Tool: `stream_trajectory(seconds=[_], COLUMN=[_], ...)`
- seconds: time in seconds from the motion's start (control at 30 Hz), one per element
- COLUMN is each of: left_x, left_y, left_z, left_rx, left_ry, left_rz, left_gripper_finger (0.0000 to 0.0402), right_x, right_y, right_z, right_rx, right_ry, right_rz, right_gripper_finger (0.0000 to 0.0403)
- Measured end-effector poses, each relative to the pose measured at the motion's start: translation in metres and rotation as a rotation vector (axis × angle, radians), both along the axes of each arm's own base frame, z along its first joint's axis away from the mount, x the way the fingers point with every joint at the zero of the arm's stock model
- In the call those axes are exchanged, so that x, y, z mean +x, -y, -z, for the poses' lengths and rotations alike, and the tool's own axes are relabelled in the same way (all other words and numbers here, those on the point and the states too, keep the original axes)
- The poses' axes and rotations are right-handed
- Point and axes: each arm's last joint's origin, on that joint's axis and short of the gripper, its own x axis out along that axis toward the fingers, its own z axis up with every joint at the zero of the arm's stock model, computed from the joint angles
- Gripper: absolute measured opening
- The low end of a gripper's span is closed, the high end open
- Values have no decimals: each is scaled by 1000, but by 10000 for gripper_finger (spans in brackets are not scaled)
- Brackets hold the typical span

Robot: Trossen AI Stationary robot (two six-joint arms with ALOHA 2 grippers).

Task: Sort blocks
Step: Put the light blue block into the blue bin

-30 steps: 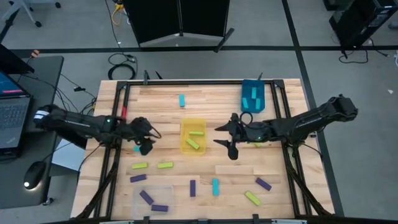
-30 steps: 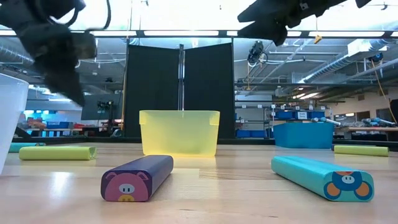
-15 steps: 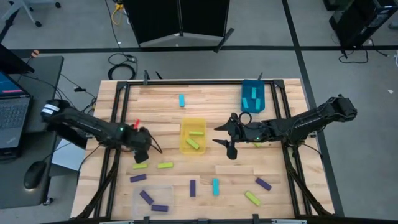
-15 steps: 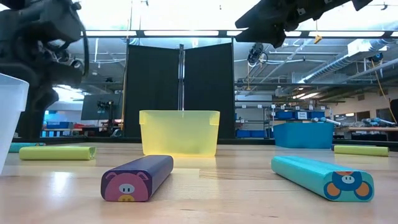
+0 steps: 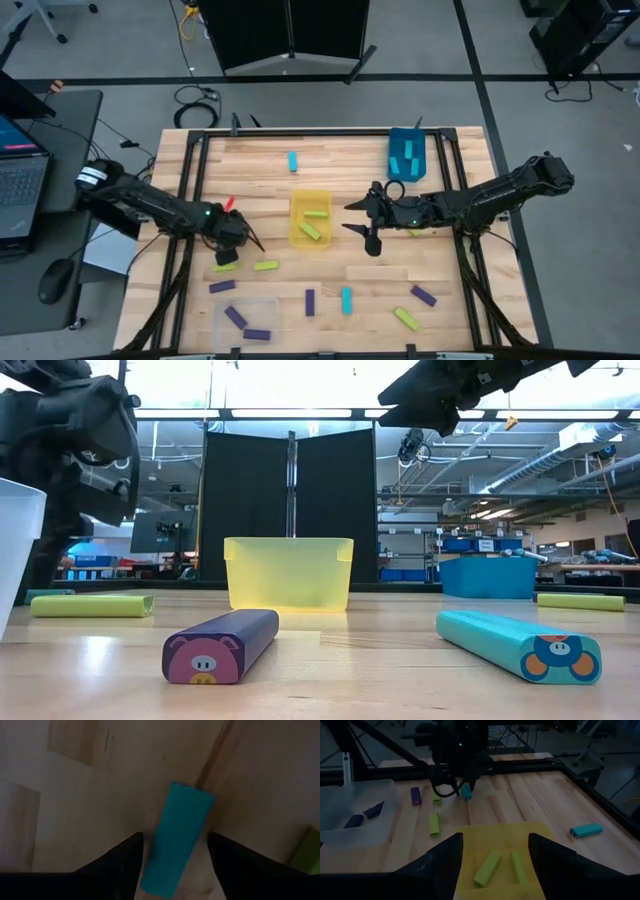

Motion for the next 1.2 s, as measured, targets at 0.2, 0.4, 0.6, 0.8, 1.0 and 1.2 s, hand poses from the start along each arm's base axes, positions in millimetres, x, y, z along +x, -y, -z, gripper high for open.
stream_trajectory(seconds=[0.2, 0.4, 0.6, 0.8, 1.0, 1.2], left_x=[4, 5, 5, 8, 27, 53], left_y=[1, 2, 2, 2, 3, 6], left_z=[6, 6, 6, 2, -29, -72], left_rx=[-6, -11, -14, -2, 84, 175], left_ry=[-3, 7, 14, 19, 129, 305], left_rz=[-20, -40, -79, -126, -131, -96], left_gripper_finger=[218, 170, 105, 105, 105, 105], right_x=[0, 0, 0, 0, 1, -1], right_y=[0, 0, 0, 0, 0, -1], right_z=[0, 1, 0, 0, -4, -23], right_rx=[0, 1, -13, -21, -72, -193], right_ry=[-1, -8, -7, -3, 25, 157], right_rz=[0, 1, -4, -8, -9, 13], right_gripper_finger=[237, 235, 229, 225, 225, 232])
